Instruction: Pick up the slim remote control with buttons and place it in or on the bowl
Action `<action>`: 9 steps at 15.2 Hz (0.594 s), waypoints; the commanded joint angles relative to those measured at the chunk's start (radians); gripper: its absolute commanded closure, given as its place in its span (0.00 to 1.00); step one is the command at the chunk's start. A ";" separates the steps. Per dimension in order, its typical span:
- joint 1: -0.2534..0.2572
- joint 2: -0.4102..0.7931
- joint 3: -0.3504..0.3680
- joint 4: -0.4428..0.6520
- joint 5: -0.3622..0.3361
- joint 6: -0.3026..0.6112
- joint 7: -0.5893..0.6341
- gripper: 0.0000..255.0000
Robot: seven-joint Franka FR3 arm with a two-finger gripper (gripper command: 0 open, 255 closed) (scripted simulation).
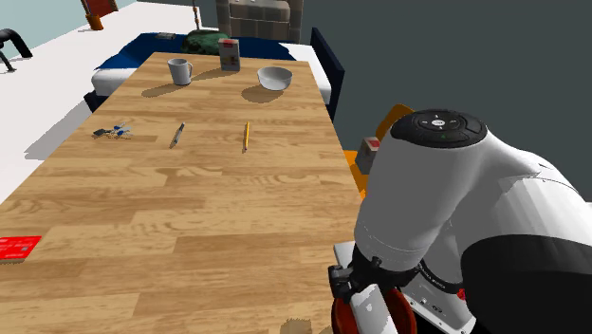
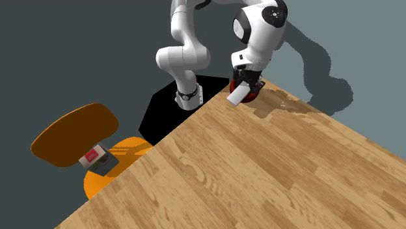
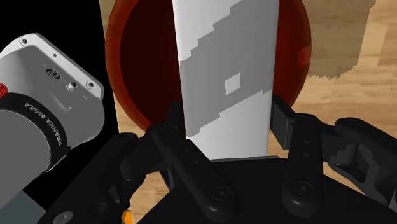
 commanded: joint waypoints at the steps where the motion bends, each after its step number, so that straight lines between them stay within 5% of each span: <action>1: 0.155 -0.147 0.012 -0.035 0.013 -0.019 0.001 1.00; 8: 0.164 -0.139 0.008 -0.036 0.006 -0.011 0.008 1.00; 9: 0.163 -0.137 0.006 -0.020 0.002 -0.024 0.017 0.00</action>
